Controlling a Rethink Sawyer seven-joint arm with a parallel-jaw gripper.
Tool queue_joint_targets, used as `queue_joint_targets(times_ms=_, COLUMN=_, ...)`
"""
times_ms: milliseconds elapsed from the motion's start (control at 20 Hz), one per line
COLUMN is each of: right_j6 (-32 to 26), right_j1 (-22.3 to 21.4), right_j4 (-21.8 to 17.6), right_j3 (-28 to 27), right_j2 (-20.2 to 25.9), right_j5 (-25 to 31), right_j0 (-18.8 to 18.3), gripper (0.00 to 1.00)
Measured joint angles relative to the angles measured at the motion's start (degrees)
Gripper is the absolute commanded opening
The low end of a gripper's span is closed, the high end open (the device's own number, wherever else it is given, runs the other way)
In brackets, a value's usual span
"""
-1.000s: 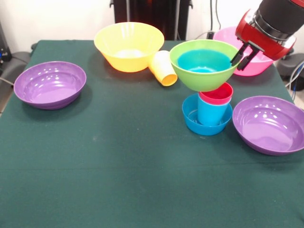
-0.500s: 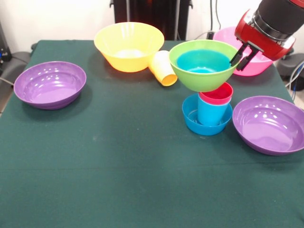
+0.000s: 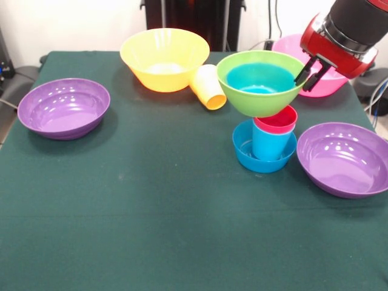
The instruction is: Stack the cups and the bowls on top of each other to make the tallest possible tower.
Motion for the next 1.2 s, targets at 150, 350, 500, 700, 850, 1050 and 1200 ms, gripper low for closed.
queue_joint_targets(times_ms=150, right_j6=0.0, right_j1=0.0, right_j4=0.5, right_j3=0.0, right_j2=-0.1, right_j5=0.0, right_j0=0.0, gripper=0.0)
queue_joint_targets(times_ms=350, right_j6=0.0, right_j1=0.0, right_j4=0.9, right_j3=0.0, right_j2=-0.2, right_j5=0.0, right_j0=0.0, gripper=0.0)
queue_joint_targets(times_ms=500, right_j6=0.0, right_j1=0.1, right_j4=1.2, right_j3=-0.2, right_j2=-0.4, right_j5=0.0, right_j0=0.1, gripper=0.0)
queue_joint_targets(times_ms=700, right_j6=0.0, right_j1=0.2, right_j4=1.5, right_j3=-0.8, right_j2=-0.6, right_j5=0.0, right_j0=0.2, gripper=0.0)
queue_joint_targets(times_ms=850, right_j6=0.0, right_j1=0.2, right_j4=1.8, right_j3=-1.2, right_j2=-0.7, right_j5=0.1, right_j0=0.2, gripper=0.0)
queue_joint_targets(times_ms=1050, right_j6=0.0, right_j1=0.2, right_j4=2.3, right_j3=-1.3, right_j2=-0.8, right_j5=0.1, right_j0=0.4, gripper=0.0)
queue_joint_targets(times_ms=1200, right_j6=0.0, right_j1=0.2, right_j4=2.5, right_j3=-1.3, right_j2=-0.8, right_j5=0.1, right_j0=0.6, gripper=0.0)
